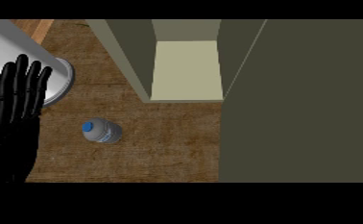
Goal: Pick up the bottled water, place it into the cabinet and close the cabinet
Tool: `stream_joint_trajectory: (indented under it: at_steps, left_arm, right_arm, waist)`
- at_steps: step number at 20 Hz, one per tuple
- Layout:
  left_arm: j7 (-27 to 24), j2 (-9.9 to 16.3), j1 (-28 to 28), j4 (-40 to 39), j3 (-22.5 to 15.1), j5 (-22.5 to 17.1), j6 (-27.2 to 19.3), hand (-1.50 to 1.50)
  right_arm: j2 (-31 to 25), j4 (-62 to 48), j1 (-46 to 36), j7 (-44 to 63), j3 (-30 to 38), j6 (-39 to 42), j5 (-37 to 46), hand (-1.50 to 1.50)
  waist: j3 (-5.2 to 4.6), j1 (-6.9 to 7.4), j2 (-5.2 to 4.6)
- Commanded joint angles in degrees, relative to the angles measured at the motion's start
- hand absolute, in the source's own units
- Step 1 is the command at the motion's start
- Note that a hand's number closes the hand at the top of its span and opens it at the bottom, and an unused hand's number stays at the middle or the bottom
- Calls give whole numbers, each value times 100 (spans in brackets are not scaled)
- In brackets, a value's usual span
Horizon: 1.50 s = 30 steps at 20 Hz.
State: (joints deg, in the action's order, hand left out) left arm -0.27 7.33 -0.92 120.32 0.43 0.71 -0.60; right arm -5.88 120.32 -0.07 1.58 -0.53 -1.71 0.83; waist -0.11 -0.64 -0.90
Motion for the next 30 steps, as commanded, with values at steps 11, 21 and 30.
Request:
stream_joint_trajectory:
  at_steps: [11,21,30]
  left_arm:
    - [634,571,-172,-208,616,-2679,1533,-150]
    - [677,1179,-838,-332,1653,-3115,2251,-150]
    - [747,768,-859,-751,1279,-2337,2021,-150]
  right_arm:
    - [23,1778,1926,600,-1281,892,-730,-150]
    - [-50,2540,3194,240,-1707,1199,-544,-150]
    - [-372,3009,4041,-130,-1846,1291,-606,-150]
  waist:
    - [10,21,133]
    - [8,28,111]
    - [13,-8,110]
